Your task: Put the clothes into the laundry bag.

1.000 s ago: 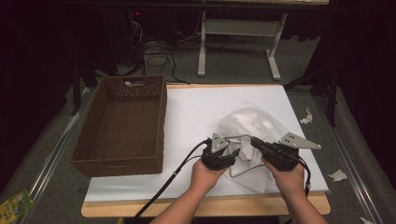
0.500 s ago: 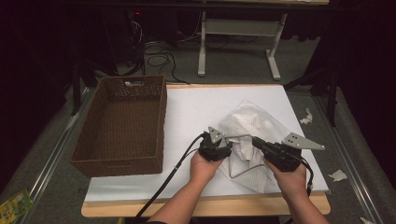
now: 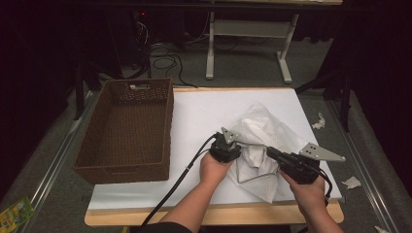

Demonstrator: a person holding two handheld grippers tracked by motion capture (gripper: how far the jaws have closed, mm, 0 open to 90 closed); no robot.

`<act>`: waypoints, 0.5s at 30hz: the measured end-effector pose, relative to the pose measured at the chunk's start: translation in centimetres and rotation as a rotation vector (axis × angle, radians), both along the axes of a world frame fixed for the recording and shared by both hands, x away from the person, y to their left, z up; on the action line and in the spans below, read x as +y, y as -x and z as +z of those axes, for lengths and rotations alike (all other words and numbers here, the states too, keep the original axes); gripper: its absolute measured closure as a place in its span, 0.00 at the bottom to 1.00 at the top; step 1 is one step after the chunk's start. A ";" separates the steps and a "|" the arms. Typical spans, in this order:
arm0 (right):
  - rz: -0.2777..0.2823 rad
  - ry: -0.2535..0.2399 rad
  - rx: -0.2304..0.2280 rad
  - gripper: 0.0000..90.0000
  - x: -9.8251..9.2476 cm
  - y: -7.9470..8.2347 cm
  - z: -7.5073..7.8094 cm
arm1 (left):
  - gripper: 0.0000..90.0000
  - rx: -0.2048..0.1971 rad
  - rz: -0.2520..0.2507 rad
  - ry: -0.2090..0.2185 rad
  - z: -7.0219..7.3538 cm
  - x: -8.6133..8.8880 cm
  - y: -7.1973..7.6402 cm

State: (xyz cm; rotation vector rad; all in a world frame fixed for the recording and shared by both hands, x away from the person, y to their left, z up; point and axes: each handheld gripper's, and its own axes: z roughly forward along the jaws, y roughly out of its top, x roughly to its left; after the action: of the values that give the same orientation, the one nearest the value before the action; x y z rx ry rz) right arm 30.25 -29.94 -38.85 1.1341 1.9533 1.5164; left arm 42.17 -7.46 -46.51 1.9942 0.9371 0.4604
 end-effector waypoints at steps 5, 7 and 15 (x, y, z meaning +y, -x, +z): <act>0.005 -0.002 0.004 0.99 -0.1 -0.2 -0.2 | 0.55 0.044 0.019 -0.036 -1.1 -0.3 -0.8; 0.008 -0.003 0.009 0.99 -0.1 -0.3 -0.3 | 0.60 0.032 0.001 -0.045 -1.2 -0.1 -0.4; 0.019 0.009 0.020 0.99 0.5 -0.7 -0.6 | 0.85 0.014 -0.059 -0.030 0.4 3.3 2.8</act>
State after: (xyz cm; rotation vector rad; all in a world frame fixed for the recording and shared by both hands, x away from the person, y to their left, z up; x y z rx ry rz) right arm 30.94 -29.43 -39.50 1.1338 1.9875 1.5103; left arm 39.38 -4.19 -46.08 2.0489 0.8825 0.4306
